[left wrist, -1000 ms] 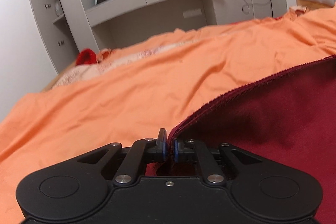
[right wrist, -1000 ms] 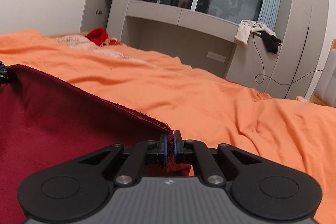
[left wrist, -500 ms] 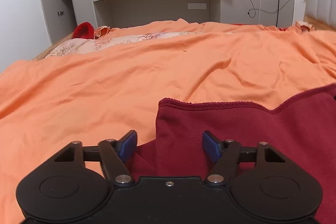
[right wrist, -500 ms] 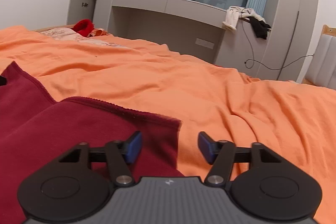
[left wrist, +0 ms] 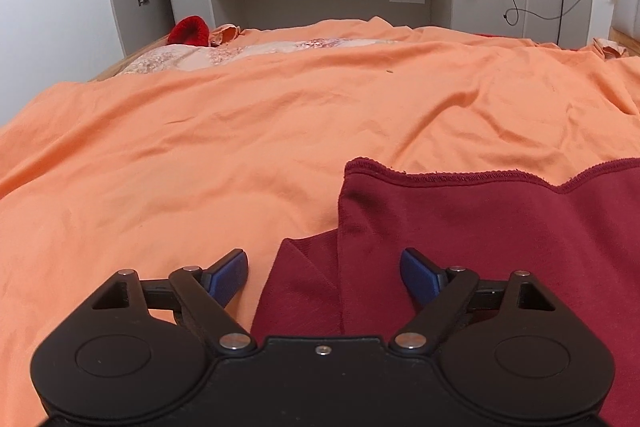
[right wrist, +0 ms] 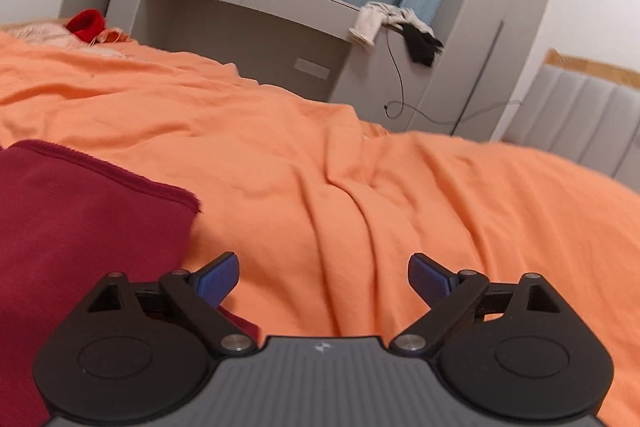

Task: Fold small clothes
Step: 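Lower the hem onto the collar and open both grippers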

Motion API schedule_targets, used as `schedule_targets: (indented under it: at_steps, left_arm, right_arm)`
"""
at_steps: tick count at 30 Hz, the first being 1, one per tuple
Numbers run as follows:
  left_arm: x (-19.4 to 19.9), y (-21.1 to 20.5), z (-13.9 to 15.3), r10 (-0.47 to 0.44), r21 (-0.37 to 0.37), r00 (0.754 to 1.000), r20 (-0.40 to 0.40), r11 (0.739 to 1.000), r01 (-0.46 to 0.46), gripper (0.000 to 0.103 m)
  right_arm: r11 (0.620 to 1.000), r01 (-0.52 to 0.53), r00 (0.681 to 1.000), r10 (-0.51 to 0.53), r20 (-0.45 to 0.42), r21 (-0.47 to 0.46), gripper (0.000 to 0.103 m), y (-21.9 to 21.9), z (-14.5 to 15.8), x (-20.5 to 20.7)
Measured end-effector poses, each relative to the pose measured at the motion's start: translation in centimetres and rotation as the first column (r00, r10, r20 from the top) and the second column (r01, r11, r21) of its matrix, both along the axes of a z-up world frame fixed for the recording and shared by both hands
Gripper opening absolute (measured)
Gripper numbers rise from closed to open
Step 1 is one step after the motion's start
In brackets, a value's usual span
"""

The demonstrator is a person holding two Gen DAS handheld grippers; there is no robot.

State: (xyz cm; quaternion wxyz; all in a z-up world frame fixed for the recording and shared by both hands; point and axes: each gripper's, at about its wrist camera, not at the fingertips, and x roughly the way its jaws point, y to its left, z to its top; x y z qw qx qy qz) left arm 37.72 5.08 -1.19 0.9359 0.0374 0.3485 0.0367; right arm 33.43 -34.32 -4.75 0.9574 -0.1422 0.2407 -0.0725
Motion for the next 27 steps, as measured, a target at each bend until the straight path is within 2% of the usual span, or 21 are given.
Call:
schedule_targets:
  at_steps: [5,9,13,16,19,27]
  left_arm:
    - [-1.3,0.6,1.2,0.029,-0.029,0.998,0.054,0.999,-0.027,0.086]
    - [-2.7,1.2,2.4,0.038,-0.066,0.995,0.095,0.997,-0.031,0.097]
    - [-4.5,1.9,3.5,0.055,-0.087,0.990,0.129,0.995,-0.044,0.102]
    - [-6.0,2.8,4.0,0.072,-0.114,0.985,0.154,0.992,-0.055,0.102]
    - [-7.2,4.4,3.7,0.110,-0.154,0.983,0.145,0.984,-0.088,0.102]
    - [-11.7,7.6,2.9,0.195,-0.254,0.970,0.145,0.955,-0.154,0.102]
  right_arm:
    - [0.997,-0.011,0.999,0.008,0.032,0.082,0.103,-1.7,1.4,-1.8]
    - [0.990,-0.046,0.997,0.039,0.061,0.131,0.103,-1.9,3.2,-3.6]
    - [0.979,-0.090,0.993,0.074,0.092,0.184,0.103,-1.2,4.9,-5.6]
    - [0.963,-0.145,0.985,0.119,0.125,0.226,0.103,0.2,6.1,-7.2]
    - [0.945,-0.207,0.974,0.174,0.147,0.253,0.103,2.0,6.9,-8.7]
    - [0.907,-0.357,0.930,0.322,0.179,0.223,0.103,8.3,7.3,-12.6]
